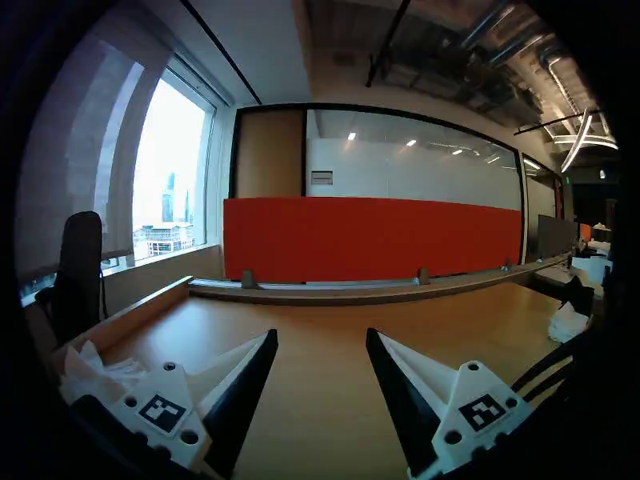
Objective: Fold towel
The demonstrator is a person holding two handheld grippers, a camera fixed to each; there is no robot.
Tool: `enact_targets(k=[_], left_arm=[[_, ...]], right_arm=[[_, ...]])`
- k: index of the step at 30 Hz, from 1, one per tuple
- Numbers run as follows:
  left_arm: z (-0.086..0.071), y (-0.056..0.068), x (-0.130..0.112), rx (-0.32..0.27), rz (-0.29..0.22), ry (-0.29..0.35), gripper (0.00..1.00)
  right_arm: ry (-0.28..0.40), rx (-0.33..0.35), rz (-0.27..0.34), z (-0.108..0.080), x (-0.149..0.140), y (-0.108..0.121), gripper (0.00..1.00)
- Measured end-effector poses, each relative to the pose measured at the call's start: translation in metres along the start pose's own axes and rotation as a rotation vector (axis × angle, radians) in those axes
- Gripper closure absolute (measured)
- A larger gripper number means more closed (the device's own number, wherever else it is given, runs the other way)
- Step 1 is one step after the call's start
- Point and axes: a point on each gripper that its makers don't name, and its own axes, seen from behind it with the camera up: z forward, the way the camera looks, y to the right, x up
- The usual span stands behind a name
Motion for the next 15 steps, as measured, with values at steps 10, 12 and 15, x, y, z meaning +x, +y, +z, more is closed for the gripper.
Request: enact_targets(k=[10, 12, 15], left_arm=[[0.005, 0.003, -0.030, -0.001, -0.018, -0.016, 0.19], [0.005, 0.000, -0.035, 0.006, -0.020, -0.015, 0.19], [0.005, -0.006, -0.042, 0.025, -0.019, -0.015, 0.19]], right_arm=[[-0.017, -0.005, 0.014, -0.001, -0.019, -0.001, 0.00], [-0.017, -0.004, 0.021, -0.001, -0.020, -0.002, 0.00], [-0.018, -0.003, 0.023, -0.001, -0.025, -0.004, 0.00]])
